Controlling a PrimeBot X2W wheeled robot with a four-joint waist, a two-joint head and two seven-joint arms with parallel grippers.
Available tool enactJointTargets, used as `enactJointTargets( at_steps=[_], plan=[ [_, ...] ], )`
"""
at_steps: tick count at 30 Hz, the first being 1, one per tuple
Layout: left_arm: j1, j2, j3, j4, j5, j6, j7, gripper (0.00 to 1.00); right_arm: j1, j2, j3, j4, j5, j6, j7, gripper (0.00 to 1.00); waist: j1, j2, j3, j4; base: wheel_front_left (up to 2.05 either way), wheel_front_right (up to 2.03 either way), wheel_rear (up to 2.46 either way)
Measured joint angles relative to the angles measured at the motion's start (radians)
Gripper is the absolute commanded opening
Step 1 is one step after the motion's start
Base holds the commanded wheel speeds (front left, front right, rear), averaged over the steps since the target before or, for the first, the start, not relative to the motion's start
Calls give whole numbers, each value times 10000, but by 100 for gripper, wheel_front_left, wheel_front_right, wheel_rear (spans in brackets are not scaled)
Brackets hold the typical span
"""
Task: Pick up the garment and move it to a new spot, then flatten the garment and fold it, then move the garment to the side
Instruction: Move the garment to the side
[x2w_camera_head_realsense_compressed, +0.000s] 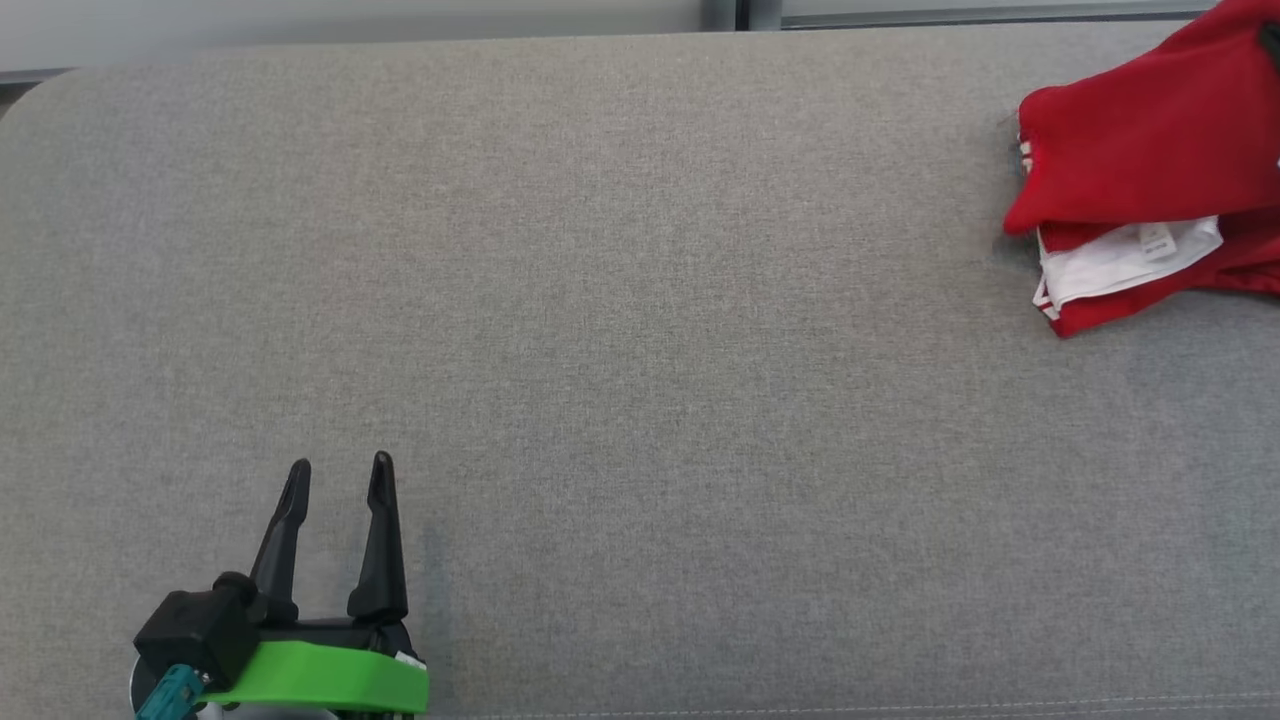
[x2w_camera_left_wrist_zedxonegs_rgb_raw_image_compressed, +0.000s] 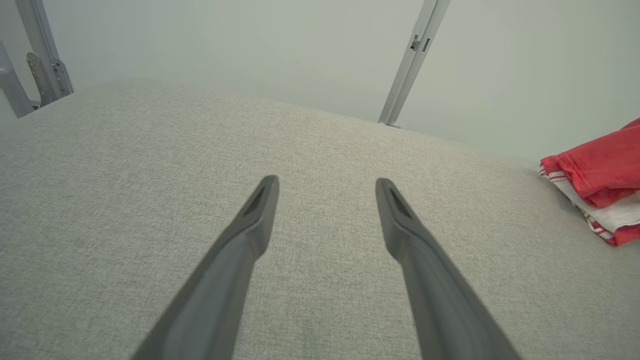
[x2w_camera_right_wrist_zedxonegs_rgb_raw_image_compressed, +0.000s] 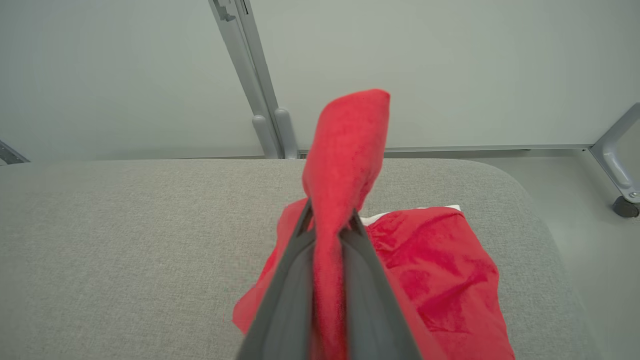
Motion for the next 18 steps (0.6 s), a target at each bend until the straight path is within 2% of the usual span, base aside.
enactJointTargets(
  at_steps=[9, 11, 18],
  plan=[
    [-298, 176, 123, -320, 176, 0, 0, 100, -420, -577, 38, 552, -573, -278, 115, 0, 0, 0, 622, 133, 0, 0, 0],
    [-439, 224, 92, -399, 217, -4, 0, 100, -458, -702, 31, 644, -640, -516, 111, 0, 0, 0, 761, 147, 0, 0, 0],
    [-594, 372, 31, -640, 339, -12, 48, 100, -460, -1062, 44, 1177, -1060, -897, -224, 0, 0, 0, 1261, 198, 0, 0, 0]
  ],
)
